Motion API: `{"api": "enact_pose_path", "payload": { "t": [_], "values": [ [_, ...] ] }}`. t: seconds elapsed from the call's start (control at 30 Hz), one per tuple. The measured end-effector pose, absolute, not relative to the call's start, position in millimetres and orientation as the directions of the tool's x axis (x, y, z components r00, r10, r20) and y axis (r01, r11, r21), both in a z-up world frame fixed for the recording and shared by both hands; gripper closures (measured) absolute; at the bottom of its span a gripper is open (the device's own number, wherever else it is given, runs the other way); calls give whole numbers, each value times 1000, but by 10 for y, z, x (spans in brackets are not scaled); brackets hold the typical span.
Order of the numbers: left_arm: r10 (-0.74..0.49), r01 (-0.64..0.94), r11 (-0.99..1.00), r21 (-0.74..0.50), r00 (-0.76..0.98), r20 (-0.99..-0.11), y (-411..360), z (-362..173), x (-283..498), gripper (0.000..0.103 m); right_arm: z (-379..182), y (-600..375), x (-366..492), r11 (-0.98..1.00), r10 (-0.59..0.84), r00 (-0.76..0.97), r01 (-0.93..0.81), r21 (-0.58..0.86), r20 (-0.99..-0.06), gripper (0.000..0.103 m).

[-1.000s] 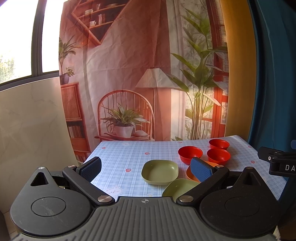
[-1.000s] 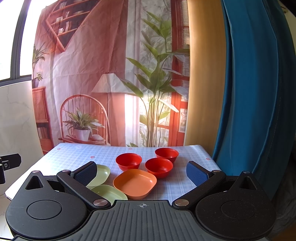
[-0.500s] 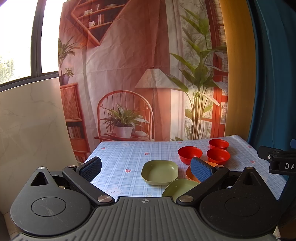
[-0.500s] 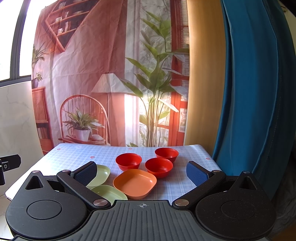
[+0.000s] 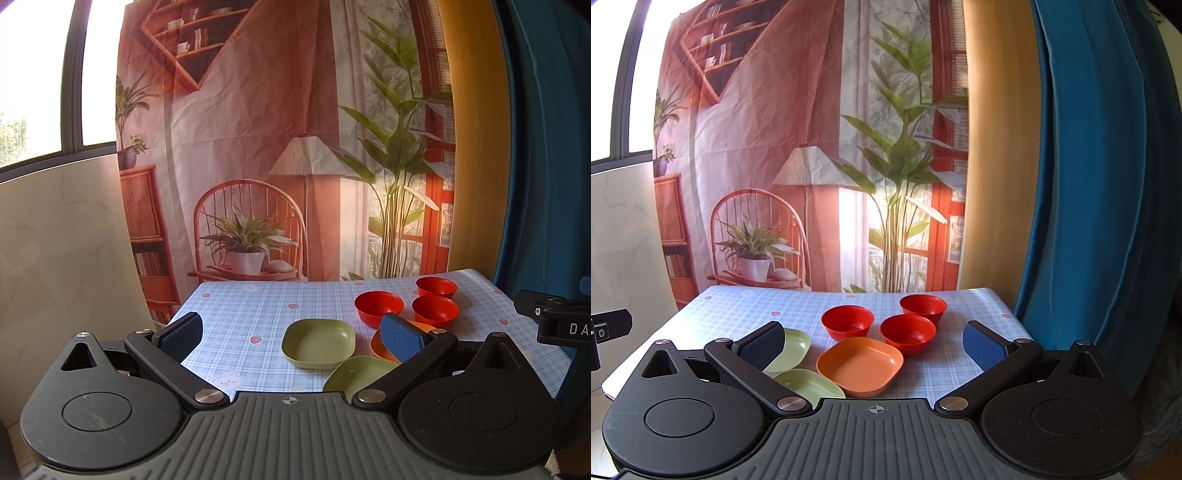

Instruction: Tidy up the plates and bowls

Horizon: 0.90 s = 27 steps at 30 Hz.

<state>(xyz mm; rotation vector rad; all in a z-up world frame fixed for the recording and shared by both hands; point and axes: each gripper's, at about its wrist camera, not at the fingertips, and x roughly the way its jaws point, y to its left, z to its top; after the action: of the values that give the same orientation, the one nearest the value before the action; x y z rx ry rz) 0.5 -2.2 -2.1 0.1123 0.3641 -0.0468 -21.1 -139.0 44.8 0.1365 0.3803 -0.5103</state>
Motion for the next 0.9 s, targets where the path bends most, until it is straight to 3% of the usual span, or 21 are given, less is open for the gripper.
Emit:
{"api": "enact_pose_path", "payload": {
  "t": [0.9],
  "values": [
    [-30,71,992,100,931,-365,-27,-48,-4,0,458,-1389,-187,866,-447,804,499,37,-392,0]
  ]
}}
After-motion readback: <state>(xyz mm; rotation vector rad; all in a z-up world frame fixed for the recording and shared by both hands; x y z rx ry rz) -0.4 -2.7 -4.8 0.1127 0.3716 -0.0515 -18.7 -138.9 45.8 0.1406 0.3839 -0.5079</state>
